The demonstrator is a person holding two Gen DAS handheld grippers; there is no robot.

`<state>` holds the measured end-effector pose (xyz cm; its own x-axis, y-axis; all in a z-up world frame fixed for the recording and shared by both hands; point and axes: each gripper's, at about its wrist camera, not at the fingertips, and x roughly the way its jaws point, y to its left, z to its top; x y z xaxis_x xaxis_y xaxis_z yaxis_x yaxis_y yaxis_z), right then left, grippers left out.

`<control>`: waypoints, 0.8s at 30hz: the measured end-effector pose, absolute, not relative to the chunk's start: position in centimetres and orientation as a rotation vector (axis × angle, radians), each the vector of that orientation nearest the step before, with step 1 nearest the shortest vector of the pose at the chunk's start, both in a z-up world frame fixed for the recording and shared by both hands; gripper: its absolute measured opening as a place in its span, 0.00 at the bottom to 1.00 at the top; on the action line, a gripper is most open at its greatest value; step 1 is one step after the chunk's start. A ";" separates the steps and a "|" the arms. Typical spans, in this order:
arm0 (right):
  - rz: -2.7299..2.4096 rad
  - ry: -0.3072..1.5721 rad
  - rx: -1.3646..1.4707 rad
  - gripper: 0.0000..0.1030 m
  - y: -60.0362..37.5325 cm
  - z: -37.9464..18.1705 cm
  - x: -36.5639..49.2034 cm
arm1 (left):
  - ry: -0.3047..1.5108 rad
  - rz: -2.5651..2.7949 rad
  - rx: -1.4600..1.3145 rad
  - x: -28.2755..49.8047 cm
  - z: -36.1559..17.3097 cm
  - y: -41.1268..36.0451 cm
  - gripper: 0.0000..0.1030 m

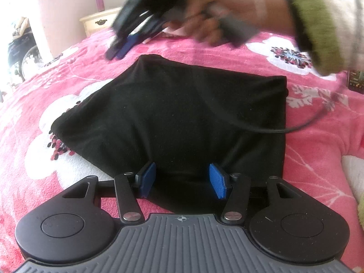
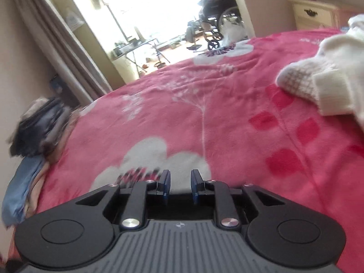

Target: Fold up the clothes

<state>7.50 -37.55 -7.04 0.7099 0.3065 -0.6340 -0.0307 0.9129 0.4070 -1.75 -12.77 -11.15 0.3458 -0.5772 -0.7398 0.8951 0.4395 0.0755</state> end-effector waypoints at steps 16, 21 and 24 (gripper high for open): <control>-0.120 0.788 0.489 0.23 -39.9 -6.8 -12.5 | 0.705 -0.951 0.562 -1.8 -9.5 -13.2 0.53; -0.015 0.765 0.488 0.23 -37.0 -6.4 -13.3 | 0.702 -0.964 0.541 -2.4 -8.3 -13.4 0.53; -0.011 0.804 0.476 0.23 -35.7 -7.7 -13.2 | 0.718 -1.006 0.581 -3.9 -9.0 -13.9 0.53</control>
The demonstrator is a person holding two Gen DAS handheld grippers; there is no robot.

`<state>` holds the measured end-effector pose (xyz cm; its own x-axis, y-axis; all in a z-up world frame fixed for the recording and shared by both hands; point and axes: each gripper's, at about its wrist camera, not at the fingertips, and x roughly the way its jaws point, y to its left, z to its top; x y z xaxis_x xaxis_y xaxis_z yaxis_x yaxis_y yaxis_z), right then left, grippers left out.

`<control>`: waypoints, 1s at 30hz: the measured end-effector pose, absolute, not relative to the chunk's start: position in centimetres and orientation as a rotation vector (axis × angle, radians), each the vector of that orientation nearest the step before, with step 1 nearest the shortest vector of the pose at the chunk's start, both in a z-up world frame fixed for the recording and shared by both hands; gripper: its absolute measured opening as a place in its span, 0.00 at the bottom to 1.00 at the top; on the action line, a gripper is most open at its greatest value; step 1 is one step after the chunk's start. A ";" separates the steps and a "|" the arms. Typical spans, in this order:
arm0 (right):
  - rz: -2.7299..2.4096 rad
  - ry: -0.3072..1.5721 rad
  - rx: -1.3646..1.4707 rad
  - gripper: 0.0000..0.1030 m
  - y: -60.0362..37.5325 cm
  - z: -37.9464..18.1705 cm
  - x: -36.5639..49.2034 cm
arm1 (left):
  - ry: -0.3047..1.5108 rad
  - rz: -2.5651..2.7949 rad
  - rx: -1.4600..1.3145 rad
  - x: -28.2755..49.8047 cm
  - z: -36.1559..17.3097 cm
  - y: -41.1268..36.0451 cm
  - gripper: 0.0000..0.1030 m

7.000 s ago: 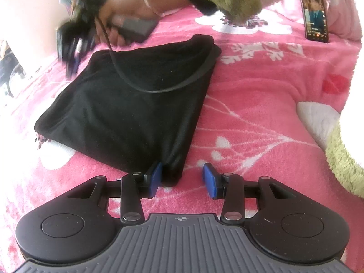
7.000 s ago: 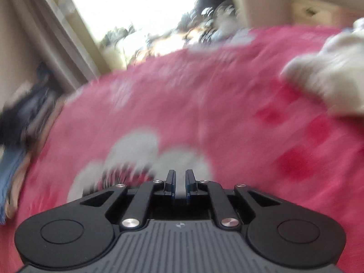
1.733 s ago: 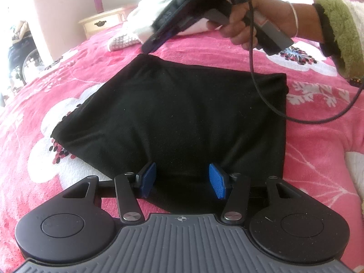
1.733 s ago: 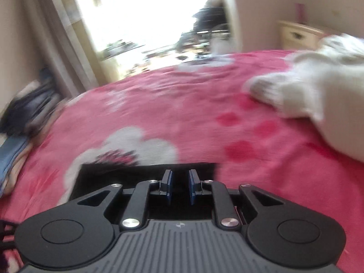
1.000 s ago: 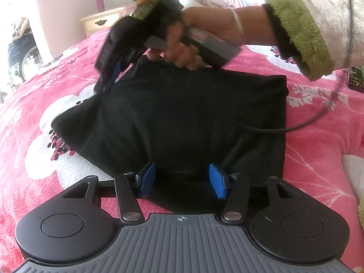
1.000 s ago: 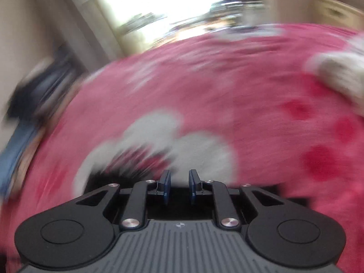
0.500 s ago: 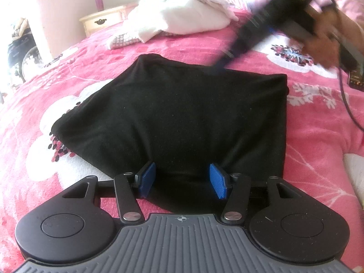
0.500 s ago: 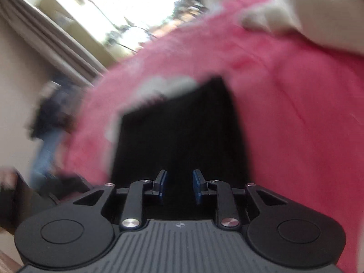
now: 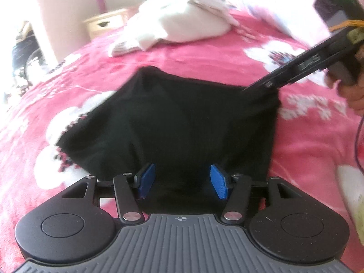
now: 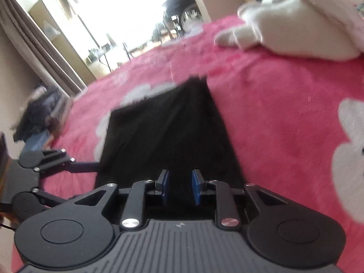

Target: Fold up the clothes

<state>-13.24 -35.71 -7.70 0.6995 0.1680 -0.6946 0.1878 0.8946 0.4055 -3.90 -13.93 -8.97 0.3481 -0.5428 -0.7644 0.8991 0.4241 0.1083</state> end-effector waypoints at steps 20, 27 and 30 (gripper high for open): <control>-0.064 0.803 0.460 0.23 -35.1 -7.5 -14.1 | 0.787 -0.978 0.587 -6.8 -9.1 -12.2 0.53; -0.033 0.805 0.421 0.23 -33.8 -7.1 -13.5 | 0.782 -0.958 0.584 -6.6 -8.7 -12.2 0.53; -0.029 0.804 0.402 0.23 -33.4 -7.1 -13.4 | 0.781 -0.950 0.585 -6.5 -8.7 -12.1 0.53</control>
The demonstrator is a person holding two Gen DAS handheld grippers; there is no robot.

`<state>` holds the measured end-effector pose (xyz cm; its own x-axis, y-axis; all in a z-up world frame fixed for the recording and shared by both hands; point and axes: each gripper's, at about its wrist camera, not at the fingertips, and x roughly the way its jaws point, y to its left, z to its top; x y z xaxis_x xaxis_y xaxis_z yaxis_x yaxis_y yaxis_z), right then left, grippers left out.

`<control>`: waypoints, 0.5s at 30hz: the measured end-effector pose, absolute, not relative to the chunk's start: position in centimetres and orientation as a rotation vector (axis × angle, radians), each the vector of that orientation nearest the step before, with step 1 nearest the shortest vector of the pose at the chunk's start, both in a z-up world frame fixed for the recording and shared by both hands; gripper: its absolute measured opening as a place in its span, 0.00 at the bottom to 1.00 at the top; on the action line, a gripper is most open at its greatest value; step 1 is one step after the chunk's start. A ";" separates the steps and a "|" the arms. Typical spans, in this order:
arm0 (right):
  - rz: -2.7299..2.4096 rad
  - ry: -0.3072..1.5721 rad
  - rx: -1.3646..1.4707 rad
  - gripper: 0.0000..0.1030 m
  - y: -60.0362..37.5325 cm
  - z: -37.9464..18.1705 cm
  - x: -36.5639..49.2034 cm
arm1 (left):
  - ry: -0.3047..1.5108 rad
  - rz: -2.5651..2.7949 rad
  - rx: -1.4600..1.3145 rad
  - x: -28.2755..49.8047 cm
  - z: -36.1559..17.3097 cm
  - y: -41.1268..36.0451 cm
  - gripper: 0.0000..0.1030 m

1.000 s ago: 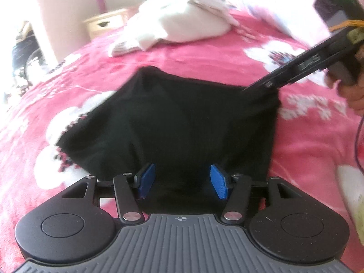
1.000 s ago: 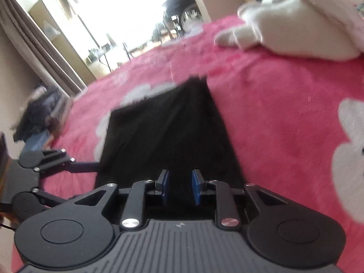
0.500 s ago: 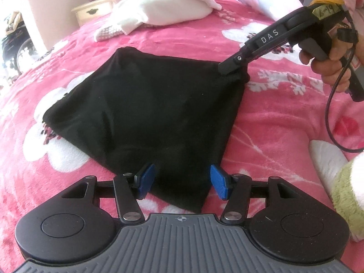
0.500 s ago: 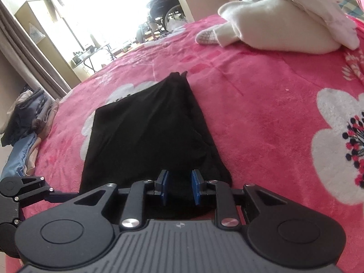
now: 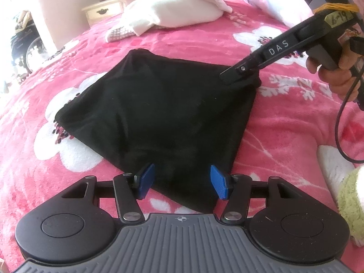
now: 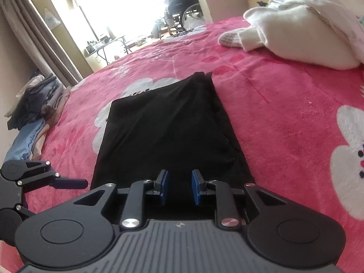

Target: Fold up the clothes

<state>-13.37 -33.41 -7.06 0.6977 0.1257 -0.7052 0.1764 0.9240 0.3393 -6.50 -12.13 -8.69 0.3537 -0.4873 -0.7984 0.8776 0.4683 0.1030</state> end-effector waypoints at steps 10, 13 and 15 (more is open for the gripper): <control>-0.018 0.806 0.394 0.23 -32.9 -7.1 -13.2 | 0.766 -0.919 0.578 -5.8 -8.8 -12.5 0.53; -0.017 0.807 0.379 0.23 -32.7 -7.1 -13.0 | 0.761 -0.921 0.581 -5.7 -8.9 -12.9 0.53; -0.019 0.808 0.362 0.23 -32.4 -7.1 -13.0 | 0.759 -0.922 0.589 -5.7 -9.1 -13.1 0.53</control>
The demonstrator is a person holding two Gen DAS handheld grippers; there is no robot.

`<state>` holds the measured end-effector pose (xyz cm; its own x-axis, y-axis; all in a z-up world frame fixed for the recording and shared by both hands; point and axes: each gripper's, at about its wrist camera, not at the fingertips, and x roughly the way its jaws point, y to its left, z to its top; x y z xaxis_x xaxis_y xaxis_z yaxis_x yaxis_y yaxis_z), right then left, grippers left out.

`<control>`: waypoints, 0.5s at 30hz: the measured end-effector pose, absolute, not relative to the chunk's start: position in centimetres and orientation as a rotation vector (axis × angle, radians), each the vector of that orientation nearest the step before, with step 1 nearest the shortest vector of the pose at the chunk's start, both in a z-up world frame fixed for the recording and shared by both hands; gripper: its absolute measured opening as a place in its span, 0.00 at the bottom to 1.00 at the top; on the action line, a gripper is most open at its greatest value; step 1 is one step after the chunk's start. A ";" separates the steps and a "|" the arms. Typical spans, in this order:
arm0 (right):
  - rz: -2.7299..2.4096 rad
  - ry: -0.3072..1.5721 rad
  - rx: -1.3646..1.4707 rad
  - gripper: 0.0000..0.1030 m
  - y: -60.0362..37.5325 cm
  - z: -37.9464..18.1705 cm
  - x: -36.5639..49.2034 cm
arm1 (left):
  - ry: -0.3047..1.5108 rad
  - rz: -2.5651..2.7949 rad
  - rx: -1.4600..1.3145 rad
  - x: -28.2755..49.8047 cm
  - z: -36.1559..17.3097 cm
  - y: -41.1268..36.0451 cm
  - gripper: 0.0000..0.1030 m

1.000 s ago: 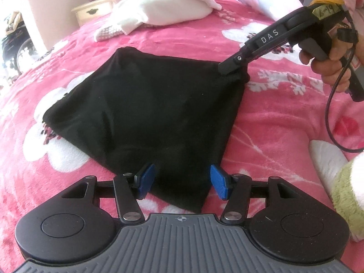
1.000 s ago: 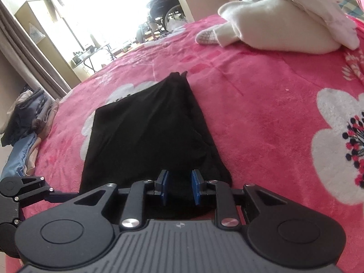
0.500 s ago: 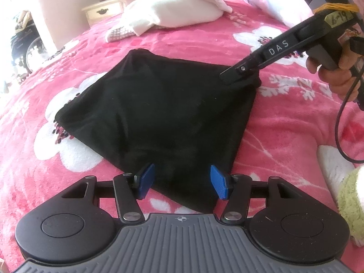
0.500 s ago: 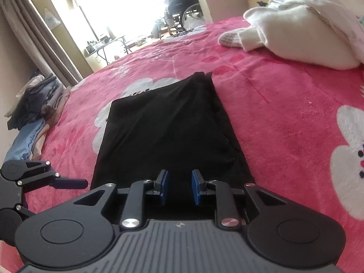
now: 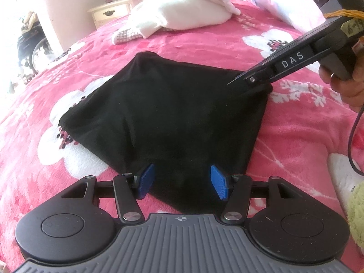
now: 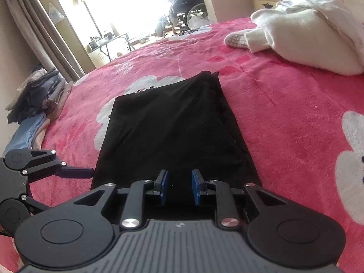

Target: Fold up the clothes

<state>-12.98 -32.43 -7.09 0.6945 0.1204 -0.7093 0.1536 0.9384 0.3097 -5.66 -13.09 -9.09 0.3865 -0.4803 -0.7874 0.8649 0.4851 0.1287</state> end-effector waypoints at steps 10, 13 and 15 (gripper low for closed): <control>-0.021 0.822 0.354 0.23 -32.3 -7.4 -12.7 | 0.776 -0.913 0.601 -5.6 -9.7 -13.4 0.53; -0.022 0.825 0.356 0.23 -32.3 -7.5 -12.6 | 0.779 -0.912 0.601 -5.6 -9.8 -13.4 0.53; -0.022 0.825 0.357 0.23 -32.2 -7.5 -12.6 | 0.780 -0.913 0.601 -5.6 -9.8 -13.5 0.53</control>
